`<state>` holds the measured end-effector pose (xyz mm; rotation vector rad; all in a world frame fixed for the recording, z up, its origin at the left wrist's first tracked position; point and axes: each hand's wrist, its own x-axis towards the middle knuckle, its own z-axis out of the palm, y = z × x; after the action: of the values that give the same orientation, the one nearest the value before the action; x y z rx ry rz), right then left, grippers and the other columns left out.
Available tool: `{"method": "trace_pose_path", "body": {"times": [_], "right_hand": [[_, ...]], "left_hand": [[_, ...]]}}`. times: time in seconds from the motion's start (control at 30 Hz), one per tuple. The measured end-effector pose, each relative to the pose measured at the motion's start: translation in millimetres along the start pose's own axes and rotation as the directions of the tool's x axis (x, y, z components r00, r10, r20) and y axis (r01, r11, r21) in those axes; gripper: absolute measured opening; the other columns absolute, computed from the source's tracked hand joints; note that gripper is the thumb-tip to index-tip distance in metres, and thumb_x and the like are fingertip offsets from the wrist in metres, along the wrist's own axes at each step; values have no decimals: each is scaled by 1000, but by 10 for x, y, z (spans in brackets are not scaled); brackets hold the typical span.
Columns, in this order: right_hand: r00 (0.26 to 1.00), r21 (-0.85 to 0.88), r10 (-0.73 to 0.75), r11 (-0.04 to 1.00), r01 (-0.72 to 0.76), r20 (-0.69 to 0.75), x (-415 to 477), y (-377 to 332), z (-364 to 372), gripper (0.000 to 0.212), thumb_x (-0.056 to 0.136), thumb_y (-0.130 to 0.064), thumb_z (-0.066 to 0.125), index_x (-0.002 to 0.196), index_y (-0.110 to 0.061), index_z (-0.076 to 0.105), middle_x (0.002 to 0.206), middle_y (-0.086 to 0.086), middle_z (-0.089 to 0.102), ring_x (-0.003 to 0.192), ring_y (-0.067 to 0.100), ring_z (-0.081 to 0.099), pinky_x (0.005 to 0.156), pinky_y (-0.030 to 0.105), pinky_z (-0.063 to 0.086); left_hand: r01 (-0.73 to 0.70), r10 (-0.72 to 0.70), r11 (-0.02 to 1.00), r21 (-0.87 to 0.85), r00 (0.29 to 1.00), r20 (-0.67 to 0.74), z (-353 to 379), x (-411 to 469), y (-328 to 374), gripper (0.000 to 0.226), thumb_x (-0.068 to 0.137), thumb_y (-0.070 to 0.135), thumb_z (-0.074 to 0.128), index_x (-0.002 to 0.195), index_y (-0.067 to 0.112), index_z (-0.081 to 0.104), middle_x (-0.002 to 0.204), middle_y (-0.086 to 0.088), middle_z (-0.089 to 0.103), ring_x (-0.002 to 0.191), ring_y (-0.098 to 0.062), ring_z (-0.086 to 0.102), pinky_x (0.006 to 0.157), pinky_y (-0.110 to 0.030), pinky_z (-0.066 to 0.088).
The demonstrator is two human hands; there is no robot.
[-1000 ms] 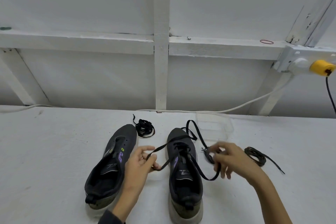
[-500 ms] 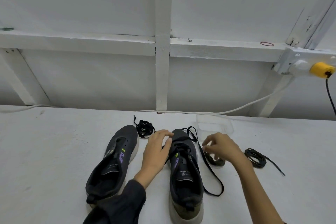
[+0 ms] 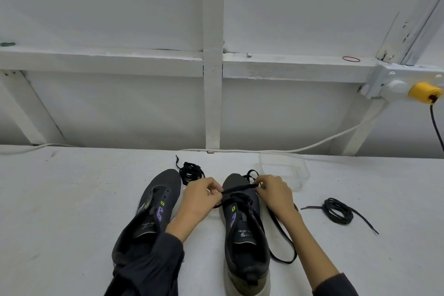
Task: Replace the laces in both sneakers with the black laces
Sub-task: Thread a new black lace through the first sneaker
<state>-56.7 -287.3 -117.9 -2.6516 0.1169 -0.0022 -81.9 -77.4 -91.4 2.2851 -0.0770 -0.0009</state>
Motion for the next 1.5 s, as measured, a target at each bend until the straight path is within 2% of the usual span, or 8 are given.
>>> {"method": "trace_pose_path", "body": {"times": [0.2,0.37,0.57,0.77,0.87,1.07,1.27,1.5], "right_hand": [[957,185,-264,941,283,-123,-184,-247,-166,18,89,-16,60,97,-26,72,98,-11,66,80,10,59,72,29,46],[844,210,-532,819,534,-70,-488,-512,-70,23,84,-19,56,99,-24,72,97,-13,62,91,8,57,73,26,44],[776,166,-627,775,610,70,-672,-557,59,30,83,-38,47,95,-28,73,99,-13,64,91,8,49,72,42,50],[738,458,-620,755,469,266,-654,-534,-319,23,84,-27,70,107,-29,73,93,-16,66,90,8,61,83,28,50],[901,623,-431,720,307,54,-372,-424,-467,25,91,-9,64,111,-24,71,105,-3,72,92,11,66,76,20,51],[990,-81,-73,993,83,124,225,-44,-85,46,86,1,44,114,-25,70,106,5,70,99,28,63,78,33,51],[989,-107,-76,990,90,127,200,-33,30,55,83,0,49,121,-36,67,107,5,69,100,29,61,71,29,44],[991,-99,-91,990,100,95,192,16,69,45,85,-6,52,116,-32,71,104,8,70,95,30,63,66,27,40]], "left_hand": [[23,-57,994,105,942,330,-269,-190,-98,7,83,20,66,84,25,70,90,5,71,80,-7,63,79,-26,51],[245,-126,873,-422,949,290,-232,-106,56,32,99,40,50,105,17,71,104,4,73,100,-11,66,91,-23,50],[322,-164,694,-645,942,294,-71,-82,95,28,100,22,50,106,3,69,91,-3,69,80,-11,64,74,-22,54],[316,-179,545,-777,949,261,-40,-91,97,21,97,0,49,110,4,66,86,0,70,68,-10,60,71,-24,57],[318,-196,518,-794,948,252,-44,-108,74,25,96,-3,49,112,8,65,82,2,69,62,-9,59,70,-26,56],[316,-196,486,-815,948,250,-80,-153,72,31,94,-6,37,105,3,65,75,-1,55,60,-12,56,64,-29,54],[276,-154,616,-738,961,231,-114,-155,12,25,101,21,46,100,6,66,65,5,45,48,-7,29,45,-19,21],[261,-134,687,-678,963,235,-60,-205,21,23,100,26,51,95,10,66,60,8,38,46,-6,25,45,-17,20]]}}
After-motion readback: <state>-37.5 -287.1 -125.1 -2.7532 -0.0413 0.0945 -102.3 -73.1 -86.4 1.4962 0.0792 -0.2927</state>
